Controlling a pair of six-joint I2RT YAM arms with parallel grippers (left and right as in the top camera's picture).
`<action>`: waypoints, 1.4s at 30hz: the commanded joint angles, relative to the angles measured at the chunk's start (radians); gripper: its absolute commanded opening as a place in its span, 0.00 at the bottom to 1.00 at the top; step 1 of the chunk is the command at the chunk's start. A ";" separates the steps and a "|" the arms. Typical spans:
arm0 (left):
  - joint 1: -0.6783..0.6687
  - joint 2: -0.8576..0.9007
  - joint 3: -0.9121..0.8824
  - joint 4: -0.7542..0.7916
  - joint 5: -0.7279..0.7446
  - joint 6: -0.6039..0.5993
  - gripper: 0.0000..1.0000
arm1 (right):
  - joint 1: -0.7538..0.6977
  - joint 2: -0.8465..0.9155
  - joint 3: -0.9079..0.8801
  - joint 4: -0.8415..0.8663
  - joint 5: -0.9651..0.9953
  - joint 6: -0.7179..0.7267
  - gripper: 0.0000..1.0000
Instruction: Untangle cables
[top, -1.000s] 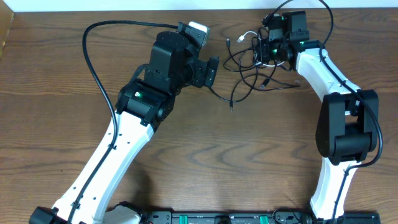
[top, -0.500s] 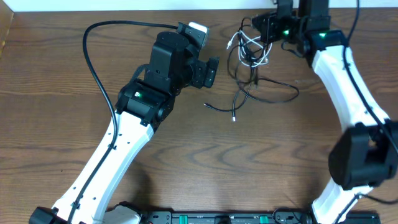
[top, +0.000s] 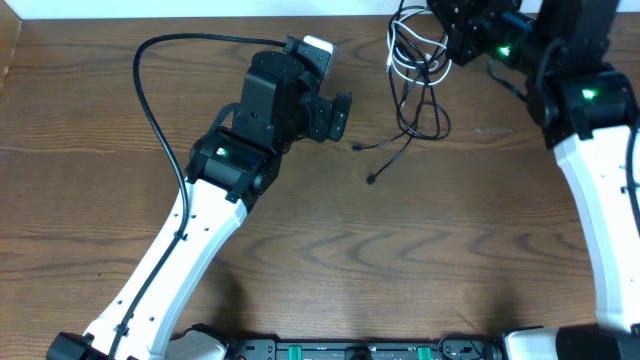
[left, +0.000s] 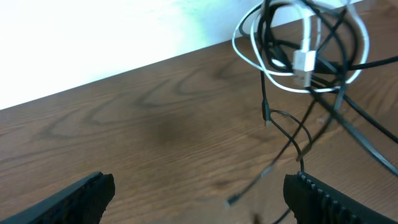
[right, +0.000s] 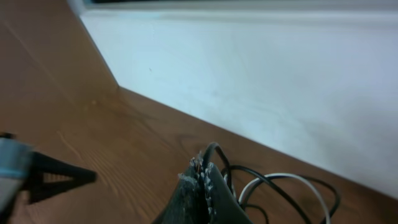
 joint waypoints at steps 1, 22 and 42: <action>-0.001 0.002 0.026 0.010 -0.013 0.006 0.91 | 0.030 -0.074 0.029 0.006 -0.014 0.016 0.01; -0.002 -0.068 0.025 0.033 0.034 -0.029 0.92 | 0.034 0.113 0.027 -0.303 0.170 -0.093 0.65; -0.002 -0.183 0.025 -0.027 0.055 -0.028 0.92 | 0.132 0.646 0.027 -0.269 0.129 -0.153 0.48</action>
